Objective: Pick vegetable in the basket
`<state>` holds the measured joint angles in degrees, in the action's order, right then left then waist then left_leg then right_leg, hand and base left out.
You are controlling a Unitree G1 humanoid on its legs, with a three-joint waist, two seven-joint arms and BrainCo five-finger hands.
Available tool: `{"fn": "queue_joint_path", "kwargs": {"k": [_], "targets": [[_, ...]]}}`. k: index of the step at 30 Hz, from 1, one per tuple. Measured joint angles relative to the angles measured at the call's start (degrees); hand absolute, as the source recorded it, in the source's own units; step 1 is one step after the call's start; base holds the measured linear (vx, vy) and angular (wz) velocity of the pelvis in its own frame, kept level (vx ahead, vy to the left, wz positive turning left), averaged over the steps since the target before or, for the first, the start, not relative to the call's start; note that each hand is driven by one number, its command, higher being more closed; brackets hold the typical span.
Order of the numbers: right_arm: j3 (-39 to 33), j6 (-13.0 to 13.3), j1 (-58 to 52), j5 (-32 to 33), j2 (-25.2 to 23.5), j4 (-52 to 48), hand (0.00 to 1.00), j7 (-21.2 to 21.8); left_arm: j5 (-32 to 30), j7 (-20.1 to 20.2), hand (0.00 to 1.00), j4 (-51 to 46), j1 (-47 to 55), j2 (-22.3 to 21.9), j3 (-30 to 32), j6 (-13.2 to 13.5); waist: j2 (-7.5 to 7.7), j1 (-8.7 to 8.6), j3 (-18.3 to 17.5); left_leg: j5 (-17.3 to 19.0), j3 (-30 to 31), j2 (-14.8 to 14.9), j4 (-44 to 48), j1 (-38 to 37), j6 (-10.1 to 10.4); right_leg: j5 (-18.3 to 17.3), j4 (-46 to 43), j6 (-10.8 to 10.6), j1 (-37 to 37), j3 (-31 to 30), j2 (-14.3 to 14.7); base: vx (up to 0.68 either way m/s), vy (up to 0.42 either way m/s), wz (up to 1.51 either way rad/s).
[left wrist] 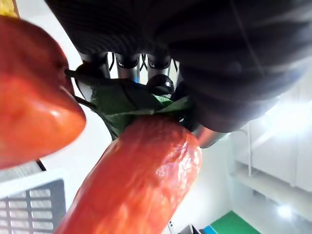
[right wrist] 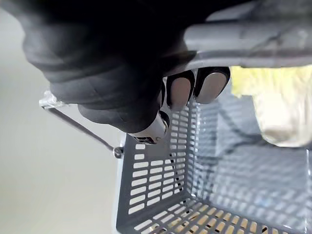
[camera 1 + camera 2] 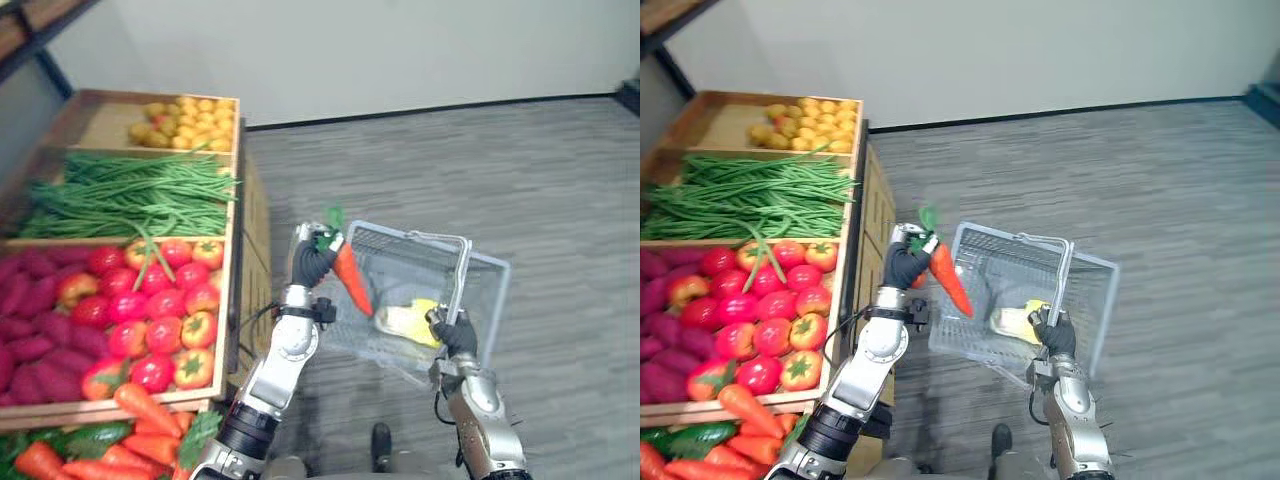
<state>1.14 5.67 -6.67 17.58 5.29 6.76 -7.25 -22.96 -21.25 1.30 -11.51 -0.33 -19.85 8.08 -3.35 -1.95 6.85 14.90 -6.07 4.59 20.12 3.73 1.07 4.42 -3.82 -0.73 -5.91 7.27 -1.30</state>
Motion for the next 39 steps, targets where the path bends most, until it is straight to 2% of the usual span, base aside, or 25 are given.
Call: {"fn": "queue_joint_path", "kwargs": {"k": [4, 5, 8, 10, 11, 12, 16, 17, 19, 20, 22, 23, 24, 25, 27, 39], "targets": [[1.73, 0.0, 0.35, 0.0, -0.58, -0.12, 1.0, 0.0, 0.0, -0.11, 1.0, -0.23, -0.01, 0.55, 0.15, -0.01, 0.01, 1.78, -0.01, -1.55, 0.19, -0.88, -3.3, -3.17, 0.41, -0.17, 0.06, 0.0, 1.06, -0.24, -0.74, 0.08, 0.077, 0.05], [1.86, -0.01, 0.47, 0.01, -0.71, -0.13, 1.0, 0.1, 0.17, -0.2, 1.0, -0.18, 0.01, 0.75, 0.34, -0.19, 0.29, 2.06, 0.07, -2.0, -0.26, -1.17, -6.39, -5.3, -0.3, -0.17, 1.03, 0.0, 1.92, -1.41, -0.66, 0.03, 0.048, -0.13], [3.48, -0.01, -1.02, 3.57, -1.01, -1.82, 1.0, 2.43, 2.42, 0.35, 1.0, 1.66, -0.25, 0.94, -0.98, -0.1, 1.02, 1.22, -0.65, -4.13, -2.24, -2.09, -14.05, -8.99, -0.37, 0.59, 4.43, -0.44, 3.34, -3.84, -0.92, 0.01, 0.041, -0.38], [5.74, -0.01, -2.36, 7.66, -1.22, -4.1, 1.0, 3.72, 5.98, 2.96, 1.0, 6.14, -1.22, 0.99, -2.92, -0.83, 1.7, -0.85, -1.91, -4.36, -3.62, -2.49, -15.44, -8.29, -0.19, 3.54, 9.29, -0.67, 3.4, -5.45, -0.74, 0.07, 0.102, -0.45], [10.78, -1.87, -2.45, 13.91, -0.07, -3.72, 1.0, 4.97, 6.36, 5.09, 1.0, 8.44, -1.36, 1.22, -5.16, -1.57, 2.03, -0.46, -2.13, -4.53, -3.69, -3.14, -15.13, -8.88, -0.35, 3.92, 9.5, -0.85, 3.42, -6.04, -1.15, -0.2, 0.171, -0.16], [14.94, -2.27, -1.89, 14.56, 0.07, -2.74, 1.0, 7.5, 6.29, 5.95, 1.0, 10.55, -1.31, 3.25, -7.18, -1.7, 4.32, -0.34, -3.78, -5.27, -2.04, -4.71, -14.98, -7.71, -1.41, 4.59, 9.53, -1.61, 2.54, -6.47, -2.76, -0.29, 0.142, 0.01], [14.99, -2.29, -1.89, 14.55, 0.31, -2.4, 1.0, 7.46, 6.08, 6.19, 1.0, 10.56, -1.32, 3.25, -7.46, -1.7, 4.55, -0.38, -3.92, -5.24, -2.0, -4.64, -15.01, -7.2, -1.41, 4.79, 9.54, -1.84, 2.49, -6.65, -2.69, -0.16, -0.019, 0.02], [15.26, -2.29, -1.89, 14.55, 0.31, -2.4, 1.0, 7.44, 5.98, 6.2, 0.0, 10.6, -1.32, 3.22, -7.86, -1.7, 4.55, -0.44, -3.92, -5.25, -2.0, -4.64, -15.01, -7.18, -1.41, 4.81, 9.54, -1.86, 2.45, -6.64, -2.68, 0.0, 0.0, 0.0], [16.26, -2.29, -1.85, 15.35, 0.46, -2.4, 1.0, 7.0, 5.86, 6.11, 0.0, 12.9, -2.21, 3.07, -11.05, -1.58, 4.58, -0.42, -3.96, -5.25, -1.77, -4.64, -15.0, -7.04, -1.41, 4.93, 9.54, -2.02, 2.41, -6.32, -2.74, -0.01, -0.002, 0.04], [19.44, -2.33, -1.28, 17.24, 1.43, -2.37, 1.0, 5.84, 5.24, 6.13, 0.0, 18.4, -4.54, 2.78, -14.54, -1.4, 4.82, -0.47, -4.11, -5.27, -1.72, -4.64, -14.92, -6.86, -1.4, 4.95, 9.54, -2.05, 2.29, -6.05, -2.79, -0.01, 0.0, 0.08], [23.85, -2.44, -1.03, 22.65, 3.25, -1.09, 1.0, 4.31, 4.01, 5.91, 0.0, 25.81, -8.42, 1.82, -15.07, -1.44, 5.41, -0.38, -4.51, -5.27, -1.84, -4.63, -14.67, -6.12, -1.4, 5.13, 9.53, -1.95, 1.62, -6.1, -2.79, 0.0, 0.0, 0.0], [27.05, -2.54, -0.15, 28.73, 4.84, -1.08, 1.0, 4.33, 1.47, 6.25, 0.0, 31.07, -11.3, 2.01, -15.04, -3.04, 5.71, -0.44, -4.64, -5.27, -2.07, -4.64, -14.37, -5.98, -1.4, 5.33, 9.53, -1.82, 1.12, -6.27, -2.79, 0.0, -0.001, -0.1], [29.46, -2.56, 0.77, 32.66, 4.85, -1.17, 1.0, 4.28, -0.48, 7.03, 0.0, 33.31, -11.86, 2.88, -15.21, -4.67, 5.74, -1.36, -4.66, -5.27, -2.34, -4.66, -14.29, -5.75, -1.4, 5.46, 9.53, -1.74, 0.77, -6.56, -2.76, 0.0, 0.0, -0.12], [30.36, -2.58, 0.99, 33.68, 4.76, -1.32, 1.0, 4.29, -0.85, 7.53, 0.0, 33.48, -11.58, 3.3, -15.84, -5.28, 5.74, -1.74, -4.66, -5.27, -2.42, -4.67, -14.23, -5.62, -1.4, 5.5, 9.53, -1.73, 0.61, -6.65, -2.77, -0.01, 0.002, -0.08], [31.48, -3.77, 1.06, 35.48, 5.34, -1.34, 1.0, 4.17, -1.86, 8.63, 0.0, 33.49, -9.82, 3.53, -16.65, -5.72, 5.79, -1.89, -4.63, -5.26, -2.38, -4.79, -14.13, -5.61, -1.4, 5.86, 9.54, -1.65, 0.62, -6.65, -2.86, -0.05, 0.011, 0.0], [31.67, -3.76, 1.09, 35.7, 5.35, -1.6, 1.0, 4.18, -1.81, 8.44, 0.0, 32.91, -9.82, 3.91, -15.91, -5.96, 5.32, -2.23, -4.1, -5.21, -2.33, -4.44, -14.08, -5.1, -1.37, 5.79, 9.66, -1.43, 0.52, -7.11, -2.41, -0.04, -0.016, -0.02]]}}
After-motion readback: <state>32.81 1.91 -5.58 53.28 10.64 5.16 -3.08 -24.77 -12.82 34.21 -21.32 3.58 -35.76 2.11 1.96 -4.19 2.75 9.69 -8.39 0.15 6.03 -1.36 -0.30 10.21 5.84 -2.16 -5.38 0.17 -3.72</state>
